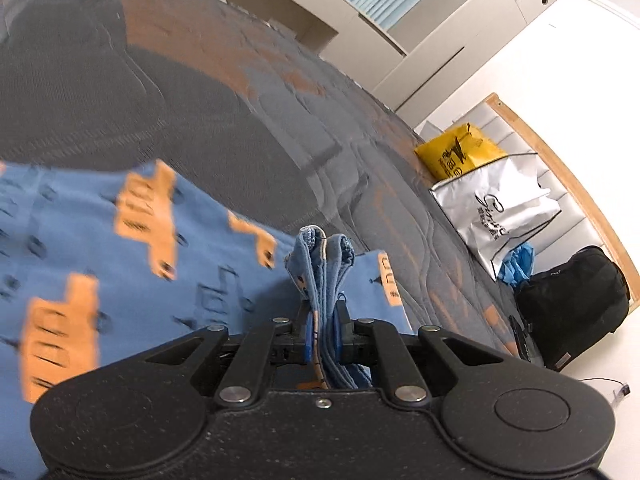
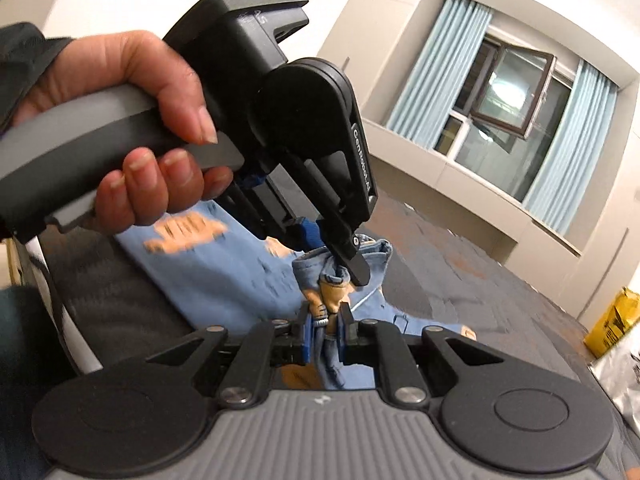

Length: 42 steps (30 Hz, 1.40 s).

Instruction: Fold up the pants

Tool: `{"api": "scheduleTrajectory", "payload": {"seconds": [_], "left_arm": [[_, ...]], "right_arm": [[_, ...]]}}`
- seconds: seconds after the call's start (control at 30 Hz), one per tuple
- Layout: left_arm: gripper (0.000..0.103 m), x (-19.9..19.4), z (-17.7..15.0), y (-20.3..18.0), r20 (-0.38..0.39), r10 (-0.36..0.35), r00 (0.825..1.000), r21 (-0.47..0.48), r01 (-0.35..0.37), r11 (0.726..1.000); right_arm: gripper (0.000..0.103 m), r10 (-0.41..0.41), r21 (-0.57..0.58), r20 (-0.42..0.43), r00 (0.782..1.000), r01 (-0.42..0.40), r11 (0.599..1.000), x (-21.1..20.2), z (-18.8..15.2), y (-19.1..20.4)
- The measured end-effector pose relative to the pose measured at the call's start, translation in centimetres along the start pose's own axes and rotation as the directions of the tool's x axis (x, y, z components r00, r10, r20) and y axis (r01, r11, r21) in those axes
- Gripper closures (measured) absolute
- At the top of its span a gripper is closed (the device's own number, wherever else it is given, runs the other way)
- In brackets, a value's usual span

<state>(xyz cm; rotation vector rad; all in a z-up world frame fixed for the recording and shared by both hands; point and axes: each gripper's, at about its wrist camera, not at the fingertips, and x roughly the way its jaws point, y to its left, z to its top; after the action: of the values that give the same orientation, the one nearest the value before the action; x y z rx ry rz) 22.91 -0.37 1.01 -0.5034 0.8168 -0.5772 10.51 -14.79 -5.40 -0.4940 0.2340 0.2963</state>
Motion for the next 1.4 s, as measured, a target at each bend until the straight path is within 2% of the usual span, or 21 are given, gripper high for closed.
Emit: {"api": "scheduleTrajectory", "payload": {"seconds": [0.17, 0.3, 0.43, 0.5, 0.57, 0.6, 0.63, 0.67, 0.7, 0.73, 0.77, 0.8, 0.87, 0.93, 1.0, 1.07, 1.17, 1.3, 1.4], "left_arm": [[0.093, -3.0, 0.7, 2.7, 0.02, 0.062, 0.998, -0.005, -0.062, 0.998], [0.093, -4.0, 0.4, 5.9, 0.027, 0.093, 0.995, -0.052, -0.092, 0.994], [0.092, -3.6, -0.2, 8.9, 0.02, 0.086, 0.996, -0.102, -0.084, 0.991], [0.091, -3.5, -0.5, 9.7, 0.029, 0.058, 0.998, -0.125, -0.054, 0.991], [0.082, -3.6, -0.7, 10.0, 0.047, 0.041, 0.998, -0.141, -0.034, 0.989], [0.078, -3.8, -0.8, 10.0, 0.057, 0.031, 0.998, -0.143, -0.023, 0.989], [0.066, -3.9, -0.9, 9.9, 0.067, 0.026, 0.997, -0.144, -0.016, 0.989], [0.053, -4.2, -1.0, 9.7, 0.081, 0.028, 0.996, -0.14, -0.016, 0.99], [0.046, -4.5, -1.0, 9.3, 0.099, 0.041, 0.994, -0.127, -0.028, 0.991], [0.033, -4.8, -1.0, 8.7, 0.121, 0.068, 0.99, -0.104, -0.056, 0.993], [0.023, -5.1, -1.1, 8.0, 0.147, 0.105, 0.984, -0.078, -0.095, 0.992], [0.019, -5.3, -1.1, 7.3, 0.174, 0.145, 0.974, -0.047, -0.139, 0.989], [0.011, -5.3, -1.3, 5.8, 0.232, 0.223, 0.947, 0.023, -0.234, 0.972], [0.007, -4.8, -1.4, 4.6, 0.288, 0.281, 0.916, 0.098, -0.32, 0.942], [0.007, -3.6, -1.5, 3.9, 0.3, 0.344, 0.89, 0.149, -0.4, 0.904], [0.007, -2.7, -1.3, 4.2, 0.28, 0.389, 0.878, 0.154, -0.441, 0.884], [0.007, -1.9, -1.3, 5.1, 0.262, 0.441, 0.859, 0.144, -0.487, 0.862], [0.004, -1.9, -1.7, 5.4, 0.281, 0.446, 0.85, 0.149, -0.498, 0.854], [0.004, -1.7, -1.7, 5.3, 0.29, 0.444, 0.848, 0.14, -0.496, 0.857]], "right_arm": [[0.09, 0.079, -0.009, 0.029, 0.996, -0.078, 0.997, 0.9, 1.9, 1.8], [0.089, 0.143, -0.033, 0.018, 0.99, -0.142, 0.989, 2.3, 2.8, 3.7], [0.089, 0.179, -0.045, -0.024, 0.984, -0.18, 0.983, 3.8, 2.7, 5.1], [0.088, 0.185, -0.043, -0.046, 0.982, -0.187, 0.981, 4.3, 2.3, 5.2], [0.085, 0.182, -0.044, -0.046, 0.982, -0.184, 0.982, 4.6, 2.3, 4.9], [0.082, 0.185, -0.042, -0.042, 0.982, -0.186, 0.982, 4.6, 2.3, 4.8], [0.071, 0.189, -0.038, -0.038, 0.981, -0.191, 0.981, 4.6, 2.3, 4.6], [0.054, 0.197, -0.034, -0.03, 0.98, -0.198, 0.98, 4.5, 2.3, 4.3], [0.045, 0.202, -0.03, -0.021, 0.979, -0.203, 0.979, 4.3, 2.2, 4.0], [0.031, 0.199, -0.02, -0.012, 0.98, -0.2, 0.98, 3.9, 2.1, 3.4], [0.022, 0.19, -0.006, -0.002, 0.982, -0.19, 0.982, 3.5, 2.1, 2.2], [0.018, 0.17, 0.017, 0.012, 0.985, -0.17, 0.985, 3.0, 1.9, 0.8], [0.003, 0.09, 0.07, 0.031, 0.995, -0.092, 0.993, 2.0, 1.1, -2.3], [0.001, -0.028, 0.109, 0.013, 1.0, 0.027, 0.994, 1.8, 0.2, -5.0], [0.001, -0.14, 0.117, -0.049, 0.989, 0.144, 0.983, 2.8, -0.6, -7.6], [0.001, -0.198, 0.124, -0.096, 0.975, 0.21, 0.97, 4.4, -1.4, -10.1], [0.001, -0.217, 0.118, -0.123, 0.968, 0.232, 0.966, 6.9, -2.0, -12.6], [0.001, -0.206, 0.095, -0.179, 0.962, 0.225, 0.97, 11.6, -2.1, -14.7], [0.001, -0.186, 0.064, -0.262, 0.947, 0.209, 0.976, 14.7, -2.6, -14.8]]}}
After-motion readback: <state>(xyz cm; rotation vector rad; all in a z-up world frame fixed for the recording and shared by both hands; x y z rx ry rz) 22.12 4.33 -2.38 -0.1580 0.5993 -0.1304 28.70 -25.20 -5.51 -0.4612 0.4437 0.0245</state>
